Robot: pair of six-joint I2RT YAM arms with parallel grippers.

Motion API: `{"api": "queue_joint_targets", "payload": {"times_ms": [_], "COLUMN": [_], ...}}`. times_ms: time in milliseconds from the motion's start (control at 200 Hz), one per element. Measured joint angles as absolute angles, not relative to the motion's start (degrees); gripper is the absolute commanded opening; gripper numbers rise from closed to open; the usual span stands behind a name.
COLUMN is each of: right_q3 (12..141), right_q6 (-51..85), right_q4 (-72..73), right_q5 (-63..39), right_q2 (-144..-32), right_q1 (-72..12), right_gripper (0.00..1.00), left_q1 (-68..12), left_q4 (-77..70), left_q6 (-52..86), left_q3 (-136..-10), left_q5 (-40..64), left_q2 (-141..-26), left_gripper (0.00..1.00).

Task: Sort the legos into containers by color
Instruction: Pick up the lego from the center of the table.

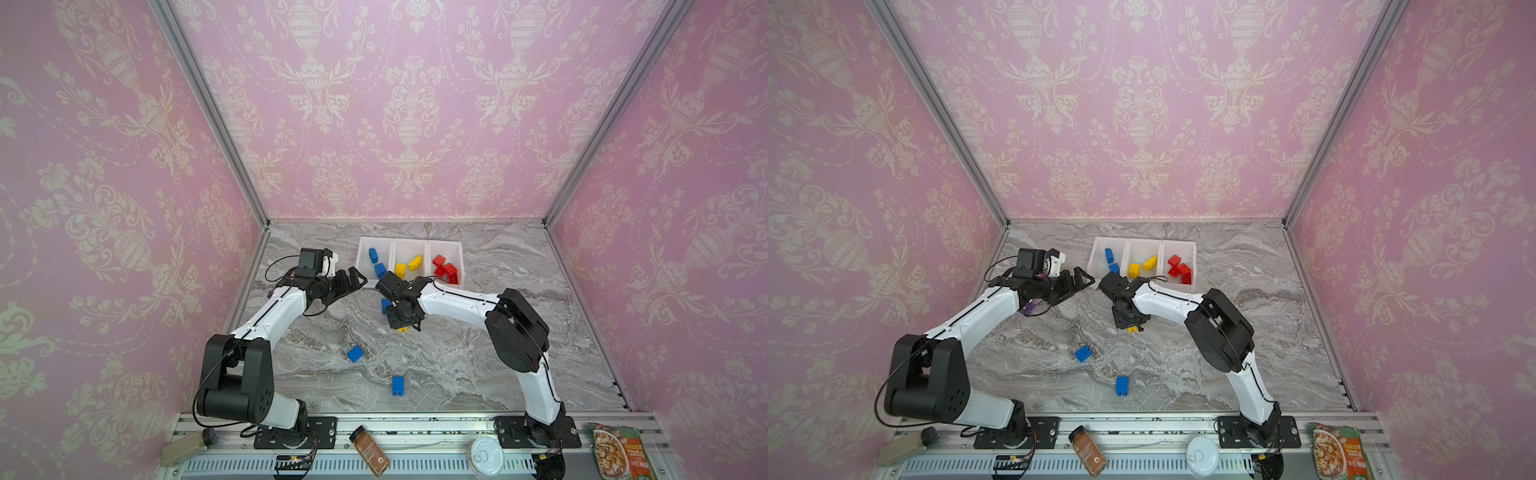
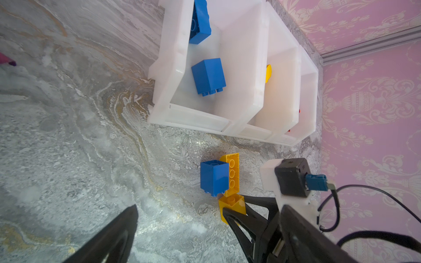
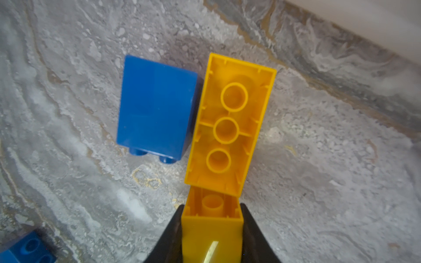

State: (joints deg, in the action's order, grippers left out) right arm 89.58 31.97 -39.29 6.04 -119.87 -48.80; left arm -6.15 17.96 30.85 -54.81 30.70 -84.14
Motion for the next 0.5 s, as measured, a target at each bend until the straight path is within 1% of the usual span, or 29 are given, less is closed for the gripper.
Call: {"api": "queue_joint_targets", "payload": {"times_ms": [325,495], "right_q3": [89.5,89.2], "right_q6": [31.5,31.3], "right_q4": [-39.9,-41.4], "right_q5": [6.5,7.8], "right_q2": [-119.6,-116.9], "right_q1": [-48.8,-48.8], "right_gripper": [0.29,0.29], "left_q1": [-6.2,-6.2], "left_q4": [18.0,18.0], "left_q6": [30.9,30.9], "left_q3": [-54.8,-54.8], "left_q5": [30.4,30.1], "left_q2": [-84.2,-84.2], "left_gripper": [0.99,0.99]}}
